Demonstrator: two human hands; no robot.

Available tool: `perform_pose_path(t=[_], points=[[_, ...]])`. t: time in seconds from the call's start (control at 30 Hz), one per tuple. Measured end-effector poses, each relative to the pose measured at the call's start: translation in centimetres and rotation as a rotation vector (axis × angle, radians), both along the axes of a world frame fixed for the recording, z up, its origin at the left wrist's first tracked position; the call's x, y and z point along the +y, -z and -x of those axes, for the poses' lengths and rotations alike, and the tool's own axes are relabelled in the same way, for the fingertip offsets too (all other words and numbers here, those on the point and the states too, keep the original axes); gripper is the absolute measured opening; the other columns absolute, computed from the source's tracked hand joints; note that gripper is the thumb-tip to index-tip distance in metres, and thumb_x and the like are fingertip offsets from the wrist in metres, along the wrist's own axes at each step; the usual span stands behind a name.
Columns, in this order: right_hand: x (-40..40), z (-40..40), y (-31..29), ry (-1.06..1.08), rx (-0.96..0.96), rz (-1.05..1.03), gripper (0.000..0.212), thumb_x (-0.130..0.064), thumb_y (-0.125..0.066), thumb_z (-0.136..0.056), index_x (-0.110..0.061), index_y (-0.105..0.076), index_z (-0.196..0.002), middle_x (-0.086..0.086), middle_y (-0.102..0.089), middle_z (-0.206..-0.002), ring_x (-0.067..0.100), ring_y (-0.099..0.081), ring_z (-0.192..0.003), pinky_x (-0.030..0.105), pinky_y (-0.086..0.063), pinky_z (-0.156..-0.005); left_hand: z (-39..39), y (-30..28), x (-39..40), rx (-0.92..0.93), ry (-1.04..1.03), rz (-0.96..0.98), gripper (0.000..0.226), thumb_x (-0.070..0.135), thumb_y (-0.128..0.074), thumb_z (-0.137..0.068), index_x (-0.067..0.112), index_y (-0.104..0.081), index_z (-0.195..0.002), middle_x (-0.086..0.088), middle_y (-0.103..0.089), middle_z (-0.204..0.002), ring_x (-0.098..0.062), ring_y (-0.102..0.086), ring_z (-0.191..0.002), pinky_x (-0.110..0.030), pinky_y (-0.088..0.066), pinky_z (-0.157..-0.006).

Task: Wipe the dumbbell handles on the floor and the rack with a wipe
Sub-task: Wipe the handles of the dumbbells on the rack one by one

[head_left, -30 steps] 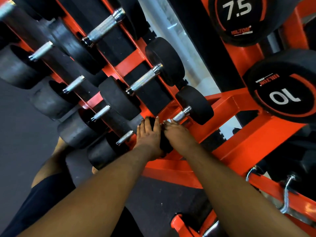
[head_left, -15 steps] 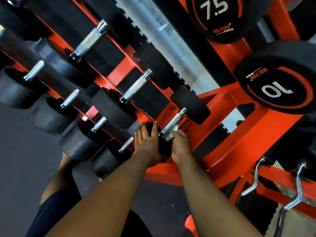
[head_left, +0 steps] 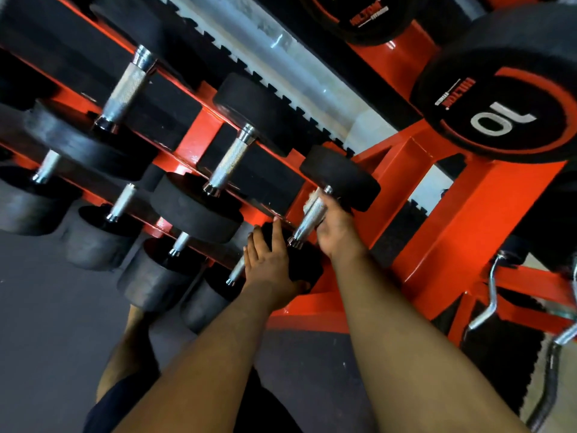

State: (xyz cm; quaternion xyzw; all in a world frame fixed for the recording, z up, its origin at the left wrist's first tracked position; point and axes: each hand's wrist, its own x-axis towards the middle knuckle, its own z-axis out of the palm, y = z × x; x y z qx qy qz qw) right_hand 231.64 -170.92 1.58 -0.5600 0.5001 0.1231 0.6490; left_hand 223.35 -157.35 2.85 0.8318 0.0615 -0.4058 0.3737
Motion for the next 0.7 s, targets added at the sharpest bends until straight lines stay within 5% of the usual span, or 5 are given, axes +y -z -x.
perform_pose_path(t=[0.23, 0.33, 0.43, 0.57, 0.7], points=[[0.7, 6.0, -1.2, -0.663, 0.068, 0.613, 0.021, -0.008, -0.051, -0.101, 0.001, -0.068, -0.111, 0.015, -0.073, -0.104, 0.018, -0.063, -0.088, 0.022, -0.042, -0.072, 0.1, -0.2, 0.0, -0.004, -0.008, 0.009, 0.144, 0.044, -0.09, -0.066, 0.028, 0.018, -0.159, -0.021, 0.016, -0.165, -0.035, 0.014, -0.155, -0.046, 0.008, -0.124], [0.5, 4.8, -2.6, -0.928, -0.261, 0.999, 0.045, 0.006, -0.043, -0.096, -0.004, -0.06, -0.136, 0.01, -0.059, -0.14, 0.014, -0.054, -0.126, 0.013, -0.037, -0.101, 0.0, 0.0, -0.1, -0.011, -0.004, 0.004, 0.142, 0.044, -0.089, -0.067, 0.027, 0.018, -0.159, -0.024, 0.015, -0.164, -0.034, 0.015, -0.155, -0.047, 0.008, -0.124], [-0.4, 3.8, -1.6, -1.463, -0.187, 1.229, 0.063, -0.008, -0.023, -0.089, 0.0, -0.049, -0.145, 0.019, -0.043, -0.154, 0.033, -0.035, -0.147, 0.038, -0.024, -0.122, 0.0, 0.0, -0.1, -0.019, 0.002, -0.004, 0.141, 0.043, -0.089, -0.068, 0.027, 0.017, -0.159, -0.024, 0.013, -0.164, -0.035, 0.014, -0.155, -0.047, 0.006, -0.125], [-0.3, 4.8, -0.5, -1.96, -0.05, 1.261, 0.054, -0.014, -0.034, -0.084, -0.003, -0.071, -0.121, 0.013, -0.066, -0.131, 0.033, -0.056, -0.131, 0.044, -0.043, -0.11, 0.2, 0.1, -0.1, -0.016, -0.019, 0.012, 0.141, 0.047, -0.089, -0.067, 0.03, 0.015, -0.16, -0.022, 0.015, -0.165, -0.034, 0.014, -0.155, -0.047, 0.006, -0.125], [-2.2, 3.3, -1.5, -2.145, -0.181, 1.302, 0.062, -0.014, -0.023, -0.088, -0.007, -0.056, -0.141, 0.011, -0.051, -0.15, 0.029, -0.039, -0.145, 0.047, -0.028, -0.12, 0.2, 0.1, -0.1, -0.025, -0.004, -0.003, 0.14, 0.043, -0.089, -0.068, 0.029, 0.017, -0.159, -0.022, 0.017, -0.165, -0.035, 0.015, -0.155, -0.048, 0.006, -0.125]])
